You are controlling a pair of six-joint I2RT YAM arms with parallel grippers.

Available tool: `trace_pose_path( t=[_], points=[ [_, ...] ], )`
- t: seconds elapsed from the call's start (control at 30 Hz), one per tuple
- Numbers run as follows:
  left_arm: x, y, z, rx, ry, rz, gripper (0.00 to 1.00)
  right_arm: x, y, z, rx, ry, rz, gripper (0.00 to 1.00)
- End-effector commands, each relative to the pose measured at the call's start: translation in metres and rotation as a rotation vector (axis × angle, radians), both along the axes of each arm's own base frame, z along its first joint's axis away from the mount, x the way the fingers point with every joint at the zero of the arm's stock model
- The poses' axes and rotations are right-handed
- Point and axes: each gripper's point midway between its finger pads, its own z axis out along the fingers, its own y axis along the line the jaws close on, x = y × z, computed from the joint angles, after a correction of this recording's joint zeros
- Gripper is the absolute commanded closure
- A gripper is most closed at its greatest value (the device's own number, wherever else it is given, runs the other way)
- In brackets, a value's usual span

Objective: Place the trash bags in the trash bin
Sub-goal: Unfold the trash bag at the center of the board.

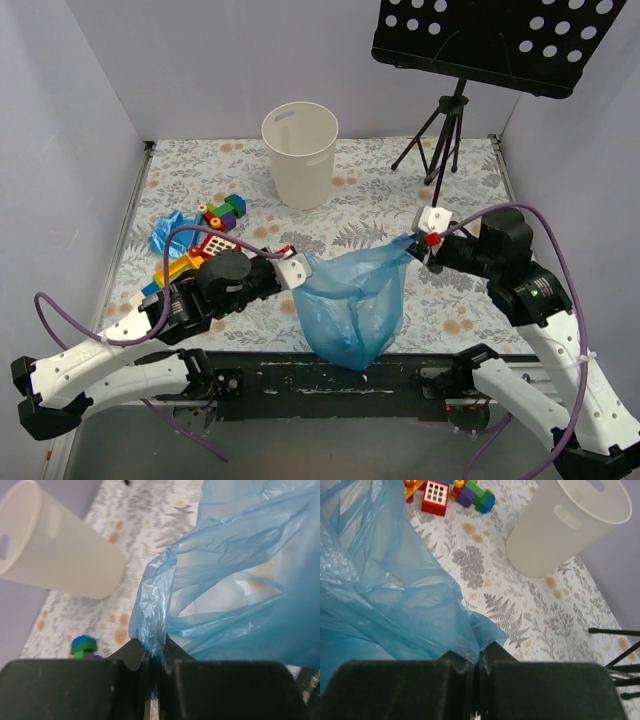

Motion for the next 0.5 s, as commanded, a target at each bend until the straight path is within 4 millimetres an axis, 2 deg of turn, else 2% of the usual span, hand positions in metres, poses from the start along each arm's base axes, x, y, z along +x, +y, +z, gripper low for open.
trace_pose_path(
  t=[0.0, 0.03, 0.1, 0.17, 0.23, 0.3, 0.37, 0.47],
  points=[
    [0.038, 0.025, 0.08, -0.113, -0.197, 0.18, 1.0, 0.009, 0.023, 0.053, 0.143, -0.047, 0.063, 0.92],
    [0.043, 0.03, 0.088, -0.115, -0.209, 0.198, 1.0, 0.008, 0.028, 0.057, 0.143, -0.058, 0.101, 0.84],
    [0.046, 0.041, 0.098, -0.096, -0.222, 0.214, 1.0, 0.012, 0.034, 0.062, 0.136, -0.045, 0.129, 0.62],
    [0.043, 0.054, 0.095, -0.069, -0.22, 0.227, 1.0, 0.015, 0.039, 0.065, 0.127, -0.025, 0.154, 0.43],
    [0.033, 0.068, 0.084, -0.011, -0.205, 0.213, 1.0, 0.007, 0.044, 0.07, 0.127, -0.012, 0.22, 0.3],
    [0.023, 0.087, 0.066, 0.074, -0.192, 0.209, 1.0, 0.002, 0.05, 0.086, 0.162, 0.009, 0.263, 0.22],
    [0.012, 0.106, 0.05, 0.13, -0.167, 0.216, 1.0, 0.005, 0.056, 0.107, 0.205, 0.02, 0.27, 0.21],
    [-0.01, 0.127, 0.026, 0.22, -0.135, 0.163, 1.0, 0.029, 0.067, 0.127, 0.282, 0.022, 0.237, 0.22]
  ],
)
